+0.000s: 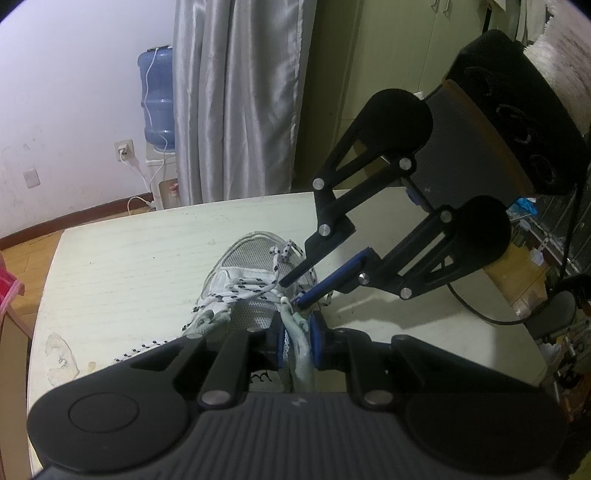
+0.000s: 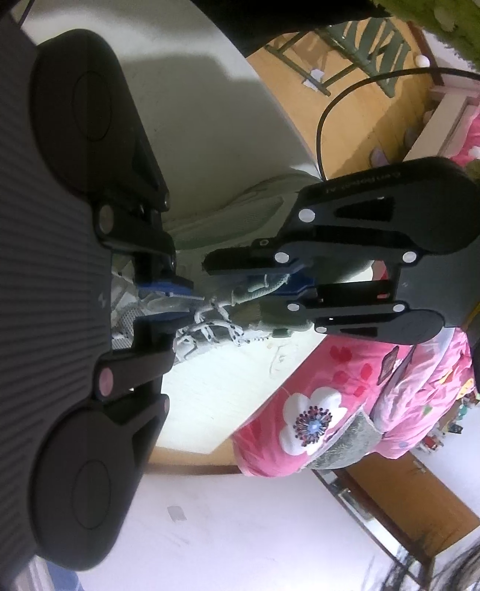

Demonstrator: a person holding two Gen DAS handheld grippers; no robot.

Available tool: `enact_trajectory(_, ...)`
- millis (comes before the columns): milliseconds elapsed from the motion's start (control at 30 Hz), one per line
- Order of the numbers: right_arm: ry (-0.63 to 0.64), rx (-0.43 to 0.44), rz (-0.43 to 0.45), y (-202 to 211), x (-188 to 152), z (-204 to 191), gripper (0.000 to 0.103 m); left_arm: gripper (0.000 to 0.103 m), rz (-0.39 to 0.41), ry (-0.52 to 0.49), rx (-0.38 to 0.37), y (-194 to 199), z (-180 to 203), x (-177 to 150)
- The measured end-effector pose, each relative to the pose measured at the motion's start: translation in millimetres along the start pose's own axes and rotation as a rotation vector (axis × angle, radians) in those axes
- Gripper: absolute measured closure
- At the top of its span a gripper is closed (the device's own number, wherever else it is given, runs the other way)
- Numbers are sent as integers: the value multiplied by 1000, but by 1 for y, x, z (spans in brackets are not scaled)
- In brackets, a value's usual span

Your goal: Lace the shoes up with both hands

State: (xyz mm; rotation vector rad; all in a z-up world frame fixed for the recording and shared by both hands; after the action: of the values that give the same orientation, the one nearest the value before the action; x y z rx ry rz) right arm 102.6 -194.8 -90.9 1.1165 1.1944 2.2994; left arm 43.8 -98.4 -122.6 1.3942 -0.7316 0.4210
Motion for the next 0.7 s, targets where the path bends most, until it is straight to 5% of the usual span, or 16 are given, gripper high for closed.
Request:
enact_trajectory(200, -38, 7, 10, 1, -1, 1, 98, 84, -4, 18, 22, 8, -4, -1)
enact_trajectory(367, -67, 2, 29, 6, -1, 3, 101, 66, -13, 65, 61, 24, -8, 0)
enact_trajectory(567, -100, -29, 61, 19, 3, 4, 101, 65, -15, 207, 75, 47, -28, 8)
enact_trajectory(700, -134, -34, 67, 19, 2, 5, 101, 70, -35, 211, 86, 46, -34, 10)
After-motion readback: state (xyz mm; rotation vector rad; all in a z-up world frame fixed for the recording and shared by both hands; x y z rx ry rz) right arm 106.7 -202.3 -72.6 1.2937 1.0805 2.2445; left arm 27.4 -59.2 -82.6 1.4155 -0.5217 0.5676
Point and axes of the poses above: each gripper's, at about its wrist camera, not at the fingertips, and y roughly against the way its jaws point, z to its right, x to its top, the point moved 1 cm from there along -y, roughly the way its jaws point, and after that the axes turned 7 degrees about x, right-handed, at the moved point
